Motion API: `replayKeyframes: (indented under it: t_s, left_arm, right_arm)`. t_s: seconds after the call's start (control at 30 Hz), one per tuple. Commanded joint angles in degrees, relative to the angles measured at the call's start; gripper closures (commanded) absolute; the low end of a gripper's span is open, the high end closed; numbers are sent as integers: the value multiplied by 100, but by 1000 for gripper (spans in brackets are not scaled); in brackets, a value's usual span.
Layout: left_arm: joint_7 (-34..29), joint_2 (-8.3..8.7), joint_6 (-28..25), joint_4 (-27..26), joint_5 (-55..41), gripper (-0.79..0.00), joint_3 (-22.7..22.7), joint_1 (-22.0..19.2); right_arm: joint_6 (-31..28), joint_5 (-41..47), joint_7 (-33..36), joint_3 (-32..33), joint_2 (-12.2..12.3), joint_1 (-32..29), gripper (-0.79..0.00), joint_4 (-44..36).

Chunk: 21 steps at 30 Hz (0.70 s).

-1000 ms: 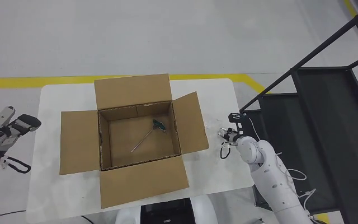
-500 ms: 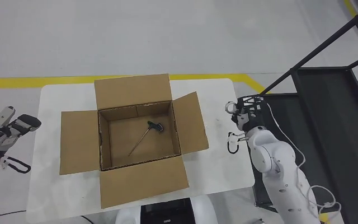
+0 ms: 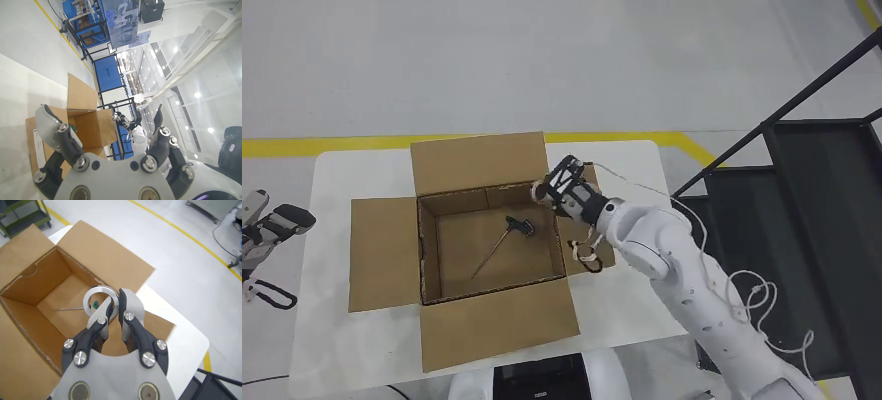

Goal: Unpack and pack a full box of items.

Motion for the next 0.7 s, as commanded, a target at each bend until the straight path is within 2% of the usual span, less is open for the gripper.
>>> replayKeyframes:
  t_s: [0.0,0.17,0.3,0.37,0.43,0.67]
  left_arm:
    - [0,0,0,0,0,-785,0,0]
    - [0,0,0,0,0,-785,0,0]
    - [0,0,0,0,0,-785,0,0]
    - [0,0,0,0,0,-785,0,0]
    - [0,0,0,0,0,-785,0,0]
    - [0,0,0,0,0,-785,0,0]
  right_arm:
    - [-38,8,221,-559,-100,408,0,365]
    - [-68,249,700,-1471,-363,1103,0,1106]
    - [-111,389,1067,-1794,-494,1428,-6,1433]
    - [-136,408,1235,-1885,-532,1515,-262,1525]
    - [-134,420,1344,-1930,-559,1575,-785,1571]
    - [-298,344,1548,-1891,-556,1577,-785,1510]
